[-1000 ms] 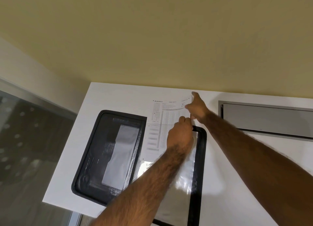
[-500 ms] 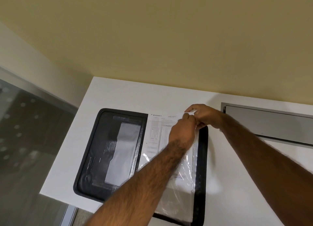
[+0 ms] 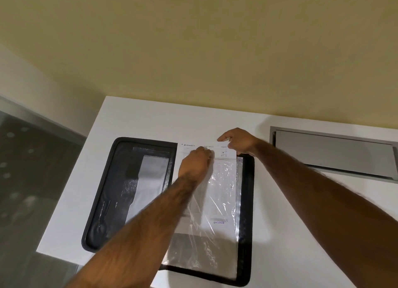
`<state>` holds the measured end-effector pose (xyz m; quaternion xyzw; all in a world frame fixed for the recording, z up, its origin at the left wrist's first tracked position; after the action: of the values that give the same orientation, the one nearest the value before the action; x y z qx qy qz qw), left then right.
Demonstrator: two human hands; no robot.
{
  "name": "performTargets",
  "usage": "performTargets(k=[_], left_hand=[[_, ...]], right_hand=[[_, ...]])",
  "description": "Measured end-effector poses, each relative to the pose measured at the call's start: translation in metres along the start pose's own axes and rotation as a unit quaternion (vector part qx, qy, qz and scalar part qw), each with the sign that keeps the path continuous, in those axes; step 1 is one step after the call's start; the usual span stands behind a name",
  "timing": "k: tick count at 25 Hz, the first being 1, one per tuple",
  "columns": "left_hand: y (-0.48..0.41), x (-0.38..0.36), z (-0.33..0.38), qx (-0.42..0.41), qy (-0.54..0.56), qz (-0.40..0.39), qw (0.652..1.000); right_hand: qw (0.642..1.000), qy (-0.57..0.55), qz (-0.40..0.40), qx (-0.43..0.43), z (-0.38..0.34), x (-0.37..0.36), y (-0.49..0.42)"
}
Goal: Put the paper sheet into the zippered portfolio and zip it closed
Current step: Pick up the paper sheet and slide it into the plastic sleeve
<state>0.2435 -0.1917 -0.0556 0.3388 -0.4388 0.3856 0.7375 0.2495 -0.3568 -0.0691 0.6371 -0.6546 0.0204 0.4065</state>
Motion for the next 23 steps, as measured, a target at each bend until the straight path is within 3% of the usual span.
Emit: performTargets(k=[3,6,18,23], left_hand=[[-0.009,-0.001,0.007,0.034,0.062,0.008,0.997],[-0.015,-0.001,0.010,0.031,0.059,0.012,0.998],[-0.019,0.001,0.017,0.018,0.031,0.009,0.999],[-0.015,0.000,0.017,0.030,0.062,0.014,0.998]], right_hand=[[0.999,0.036,-0.009,0.035,-0.007,-0.003,-0.002],[0.998,0.040,-0.017,0.037,-0.006,-0.003,0.002],[0.983,0.050,-0.170,-0.050,-0.007,-0.029,0.034],[0.988,0.088,-0.127,-0.024,-0.006,-0.029,0.035]])
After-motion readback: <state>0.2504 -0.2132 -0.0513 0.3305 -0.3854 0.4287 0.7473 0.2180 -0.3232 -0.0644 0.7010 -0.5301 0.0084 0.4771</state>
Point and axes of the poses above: each hand's wrist, its own y-axis away from the middle knuckle, its own x-axis out of the back of the hand, z = x × y, the point moved 7 cm from there along -y, towards the middle knuckle, and after that the axes turned 10 degrees about z, right-handed, at the moved point
